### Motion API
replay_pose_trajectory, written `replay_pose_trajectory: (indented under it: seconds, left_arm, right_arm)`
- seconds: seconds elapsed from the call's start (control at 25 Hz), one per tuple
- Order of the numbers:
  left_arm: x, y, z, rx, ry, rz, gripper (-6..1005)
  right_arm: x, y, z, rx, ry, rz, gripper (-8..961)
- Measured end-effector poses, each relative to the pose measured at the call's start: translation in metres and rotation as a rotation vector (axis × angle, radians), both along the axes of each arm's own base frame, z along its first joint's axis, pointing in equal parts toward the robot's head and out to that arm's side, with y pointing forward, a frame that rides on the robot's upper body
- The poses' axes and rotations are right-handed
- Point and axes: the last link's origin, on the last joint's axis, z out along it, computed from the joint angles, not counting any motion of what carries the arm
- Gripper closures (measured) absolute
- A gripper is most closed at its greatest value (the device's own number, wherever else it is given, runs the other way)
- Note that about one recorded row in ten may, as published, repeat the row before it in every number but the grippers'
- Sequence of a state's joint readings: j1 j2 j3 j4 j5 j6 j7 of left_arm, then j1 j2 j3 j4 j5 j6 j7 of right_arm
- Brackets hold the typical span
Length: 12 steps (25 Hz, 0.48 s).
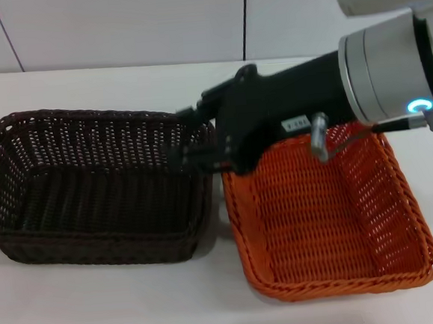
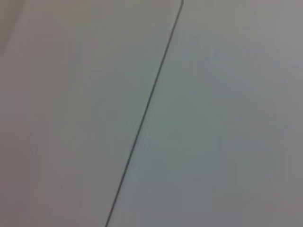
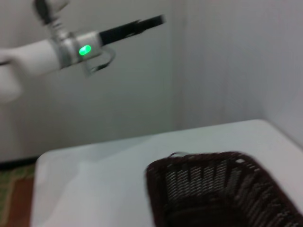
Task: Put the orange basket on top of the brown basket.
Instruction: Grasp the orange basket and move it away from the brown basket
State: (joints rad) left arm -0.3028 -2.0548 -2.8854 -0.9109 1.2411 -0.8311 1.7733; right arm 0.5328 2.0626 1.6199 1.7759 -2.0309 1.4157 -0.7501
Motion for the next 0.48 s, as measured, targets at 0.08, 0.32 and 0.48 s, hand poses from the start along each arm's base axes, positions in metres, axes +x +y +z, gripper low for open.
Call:
replay_pose_trajectory:
  seconds: [0.08,0.32,0.48]
  left_arm:
    - [0.000,-0.001,0.003,0.018,-0.009,-0.002,261]
    - [0.000,-0.005,0.010,0.060,-0.022,-0.010,261]
    - [0.000,-0.005,0.012,0.067,-0.024,-0.009,261]
  right_arm:
    - [0.000,-0.005,-0.002,-0.034,-0.033,0.023,510]
    - [0.005,-0.019,-0.004,-0.119,-0.112,0.053,510]
    - [0.008,-0.028,-0.002,-0.155,-0.167,0.078,511]
